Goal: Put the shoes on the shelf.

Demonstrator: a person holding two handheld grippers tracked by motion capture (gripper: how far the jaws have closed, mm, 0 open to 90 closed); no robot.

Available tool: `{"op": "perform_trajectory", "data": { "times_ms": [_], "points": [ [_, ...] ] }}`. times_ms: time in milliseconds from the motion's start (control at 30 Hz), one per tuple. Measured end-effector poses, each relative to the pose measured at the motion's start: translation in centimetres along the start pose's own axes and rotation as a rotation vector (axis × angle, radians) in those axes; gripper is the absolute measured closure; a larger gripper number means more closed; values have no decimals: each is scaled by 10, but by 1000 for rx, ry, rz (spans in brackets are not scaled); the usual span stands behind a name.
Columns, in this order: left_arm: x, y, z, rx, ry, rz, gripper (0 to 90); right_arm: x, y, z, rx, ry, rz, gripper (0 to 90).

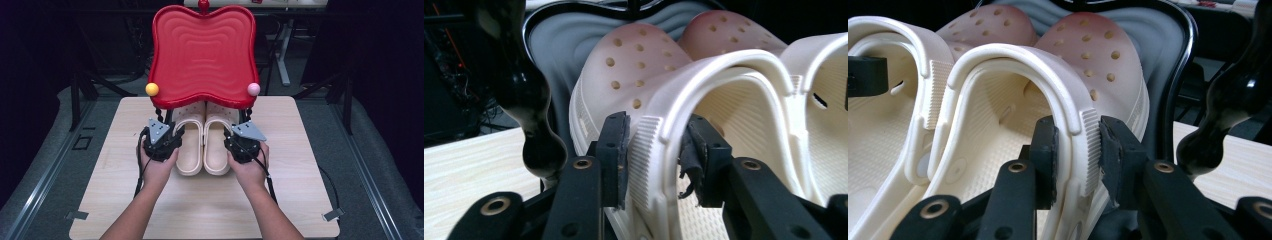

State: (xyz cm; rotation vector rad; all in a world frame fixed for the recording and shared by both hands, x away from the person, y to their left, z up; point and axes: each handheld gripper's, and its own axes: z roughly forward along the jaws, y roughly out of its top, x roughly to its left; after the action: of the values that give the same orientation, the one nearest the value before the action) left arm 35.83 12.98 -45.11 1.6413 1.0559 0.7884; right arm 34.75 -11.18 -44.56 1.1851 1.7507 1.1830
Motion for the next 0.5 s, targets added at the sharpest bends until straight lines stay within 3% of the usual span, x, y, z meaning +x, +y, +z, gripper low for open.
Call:
{"op": "perform_trajectory", "data": {
  "times_ms": [233, 500],
  "points": [
    [-2, -3, 0, -12, -15, -9, 524, -2, -3, -1, 3, 4, -14, 659],
    [0, -6, -4, -13, -22, -30, 496, 1, -3, -7, -3, 10, -41, 628]
  ]
}}
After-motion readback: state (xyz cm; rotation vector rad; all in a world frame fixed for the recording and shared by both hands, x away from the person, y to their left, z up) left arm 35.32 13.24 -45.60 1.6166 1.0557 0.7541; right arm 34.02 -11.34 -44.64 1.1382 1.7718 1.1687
